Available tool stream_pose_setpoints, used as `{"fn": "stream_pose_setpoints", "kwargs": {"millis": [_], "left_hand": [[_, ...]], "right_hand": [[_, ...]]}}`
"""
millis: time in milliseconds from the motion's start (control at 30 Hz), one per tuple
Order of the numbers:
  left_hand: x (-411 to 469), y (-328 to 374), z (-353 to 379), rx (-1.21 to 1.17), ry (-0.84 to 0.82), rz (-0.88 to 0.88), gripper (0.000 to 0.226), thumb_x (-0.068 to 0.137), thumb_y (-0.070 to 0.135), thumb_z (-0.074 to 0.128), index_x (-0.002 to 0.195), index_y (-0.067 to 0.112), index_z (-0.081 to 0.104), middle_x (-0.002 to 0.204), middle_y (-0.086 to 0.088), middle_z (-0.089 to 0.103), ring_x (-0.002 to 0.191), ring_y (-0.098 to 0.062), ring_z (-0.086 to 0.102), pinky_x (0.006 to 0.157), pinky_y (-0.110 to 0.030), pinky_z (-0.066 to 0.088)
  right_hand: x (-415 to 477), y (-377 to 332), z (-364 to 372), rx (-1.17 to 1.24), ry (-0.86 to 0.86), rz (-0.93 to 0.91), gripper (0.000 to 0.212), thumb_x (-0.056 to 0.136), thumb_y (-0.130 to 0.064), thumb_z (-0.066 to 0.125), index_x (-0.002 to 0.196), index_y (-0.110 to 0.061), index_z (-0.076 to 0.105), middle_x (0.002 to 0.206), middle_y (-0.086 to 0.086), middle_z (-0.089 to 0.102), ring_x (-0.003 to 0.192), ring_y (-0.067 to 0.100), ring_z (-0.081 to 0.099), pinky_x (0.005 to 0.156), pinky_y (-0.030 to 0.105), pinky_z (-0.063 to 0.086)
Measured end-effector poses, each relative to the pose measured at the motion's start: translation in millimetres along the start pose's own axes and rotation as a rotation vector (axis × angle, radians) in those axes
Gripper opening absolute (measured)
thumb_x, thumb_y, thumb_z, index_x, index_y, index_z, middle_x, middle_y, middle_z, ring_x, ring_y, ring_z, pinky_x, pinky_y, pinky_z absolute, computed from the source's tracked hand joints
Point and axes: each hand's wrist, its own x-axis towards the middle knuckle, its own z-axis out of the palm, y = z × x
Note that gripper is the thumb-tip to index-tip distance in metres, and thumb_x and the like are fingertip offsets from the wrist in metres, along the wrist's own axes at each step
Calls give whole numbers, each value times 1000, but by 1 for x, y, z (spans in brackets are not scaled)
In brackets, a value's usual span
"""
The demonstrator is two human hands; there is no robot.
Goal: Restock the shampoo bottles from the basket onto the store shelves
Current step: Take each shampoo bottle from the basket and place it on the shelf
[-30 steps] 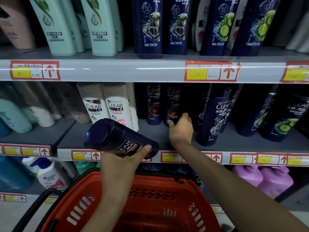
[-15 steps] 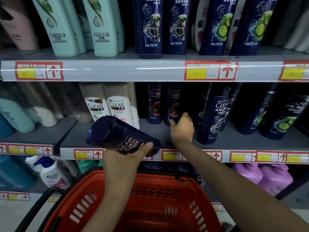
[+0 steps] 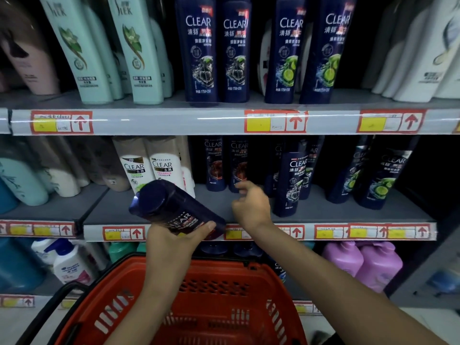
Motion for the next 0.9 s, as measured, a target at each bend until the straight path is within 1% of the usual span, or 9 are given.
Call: {"fn": "stream_pose_setpoints", "kwargs": {"millis": [67,167,233,400,467,533,633,767,900], "left_hand": [[0,5,0,42,-25,17,31,73,4,91,96,21,77,93,9,81,90,-9,76,82,-30,58],[4,10,3,88,-45,36,31,73,1,90,93,20,77,86,10,80,82,-4,75,69,-16,55],[11,12,7,112,-64,39,36,72,2,91,102,12,75,89,4,80,83,-7,75,68,-18,56],[32,16,31,141,-92,68,68,69,-1,91,125,13,56,105,-1,75,95,-9,73,81,-30,60],[45,17,41,168,-117,70,75,68,7,91,129,18,49,108,0,74,100,-15,73,87,-42,61],[59,16,51,179,-166,45,75,70,6,89,130,17,45,110,-2,72,102,-17,72,91,-48,60],[78,6,62,198,-190,-3,73,68,15,88,127,17,44,111,-1,72,105,-20,71,97,-51,57],[94,-6,68,212,-183,-37,54,84,12,83,126,11,49,113,-2,72,106,-20,70,99,-46,56],[88,-19,68,231,-118,-34,34,96,12,71,127,16,56,105,8,71,105,-14,69,91,-30,54]], "right_hand": [[-13,1,-6,13,-129,-76,46,86,5,53,125,-16,66,109,1,65,100,17,62,88,28,53],[-31,6,-8,41,-302,-153,38,86,10,51,107,-14,72,85,-4,62,78,11,56,67,20,46],[-36,10,-10,45,-323,-187,40,81,7,54,93,-26,71,78,-11,63,74,8,59,68,25,49],[-42,11,-29,100,-310,-258,46,76,-10,84,114,-28,68,79,-21,68,73,-9,65,69,11,50],[-37,8,-29,98,-245,-263,42,73,-23,87,110,-31,69,81,-19,72,76,-5,68,71,18,55],[-29,6,-27,82,-181,-250,37,72,-31,86,106,-29,70,83,-12,74,78,5,70,76,34,60],[-17,7,-23,62,-142,-241,36,77,-27,82,111,-27,69,88,-10,74,82,10,70,79,40,59],[-7,10,-16,40,-112,-238,36,82,-29,80,116,-29,69,95,-12,75,89,10,69,82,34,59],[4,12,-5,37,-98,-164,35,87,-33,78,120,-26,68,93,-11,71,89,10,67,75,25,54]]}}
